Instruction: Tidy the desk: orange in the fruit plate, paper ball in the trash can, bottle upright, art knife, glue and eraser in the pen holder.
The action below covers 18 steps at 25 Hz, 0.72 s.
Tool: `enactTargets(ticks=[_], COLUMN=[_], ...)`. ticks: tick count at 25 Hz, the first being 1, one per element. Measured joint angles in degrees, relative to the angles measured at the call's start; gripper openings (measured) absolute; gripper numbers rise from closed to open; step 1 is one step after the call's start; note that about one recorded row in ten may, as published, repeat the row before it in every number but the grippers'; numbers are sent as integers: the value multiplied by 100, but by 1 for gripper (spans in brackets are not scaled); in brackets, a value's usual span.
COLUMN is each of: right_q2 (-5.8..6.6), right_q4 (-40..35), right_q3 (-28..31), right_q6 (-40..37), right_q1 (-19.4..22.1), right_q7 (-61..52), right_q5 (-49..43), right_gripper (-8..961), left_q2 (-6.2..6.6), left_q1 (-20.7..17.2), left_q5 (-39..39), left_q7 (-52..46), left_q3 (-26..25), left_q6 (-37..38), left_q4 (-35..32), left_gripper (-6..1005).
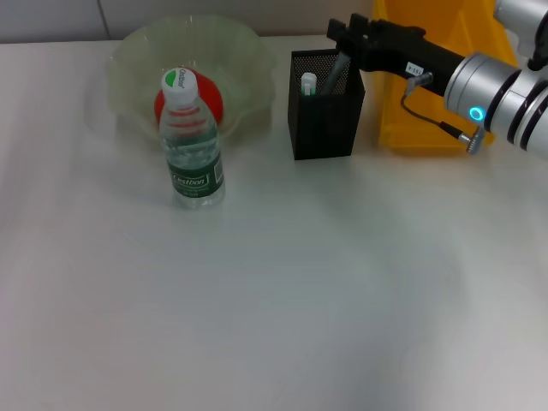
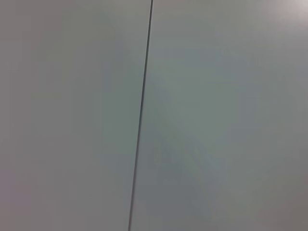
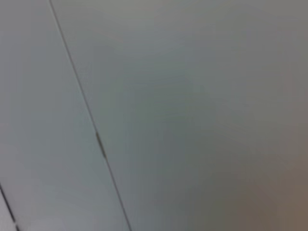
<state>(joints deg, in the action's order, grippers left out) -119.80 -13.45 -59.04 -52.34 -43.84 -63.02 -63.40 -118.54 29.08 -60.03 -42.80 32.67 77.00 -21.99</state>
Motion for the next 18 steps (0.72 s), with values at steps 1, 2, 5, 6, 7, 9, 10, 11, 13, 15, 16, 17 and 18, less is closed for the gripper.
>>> enactTargets(ticks=[1,2,5,6,7,9,10,11,13,15,16,17,18], right_q2=[-6,-9,-11,-11,-11,-11,-10,-10,-1,16,27,36,48], right_q4=[31,89,227,241,240,233,227,224,204,190,179,156,92], right_q3=[0,-2,-9,-7,0,5,6,6,18,32,36,35,26], right_q6=[-21,-87,-428,-574,-751,-1107,-1273,-1417,-1726,-2046,-2212,-2378,-2487], right_q1=[10,29,130,181,243,375,425,479,590,714,780,841,889], right_q7=[82,184,515,591,661,781,798,804,789,771,762,747,678], right_q5=[123,305,782,895,985,1144,1178,1198,1243,1400,1486,1563,1588], right_gripper=[285,324,441,459,478,515,533,551,588,625,625,625,625], left_q2=[0,-1,-1,0,4,10,11,11,12,14,15,15,31], left_q1=[6,14,28,28,24,-6,-21,-33,-67,-86,-99,-99,-142], left_q5=[-1,-7,-36,-44,-48,-53,-54,-54,-53,-52,-52,-52,-81], left_q7=[0,0,0,0,-8,-38,-47,-53,-70,-108,-155,-155,-348], left_q3=[7,13,23,25,26,27,28,28,29,29,30,30,78], left_q6=[2,5,2,0,-1,-1,3,9,47,66,75,75,82], left_q4=[0,-1,-8,-6,-5,-5,-9,-15,-30,-36,-40,-40,-113], left_gripper=[712,712,713,713,713,713,713,713,713,713,712,712,712])
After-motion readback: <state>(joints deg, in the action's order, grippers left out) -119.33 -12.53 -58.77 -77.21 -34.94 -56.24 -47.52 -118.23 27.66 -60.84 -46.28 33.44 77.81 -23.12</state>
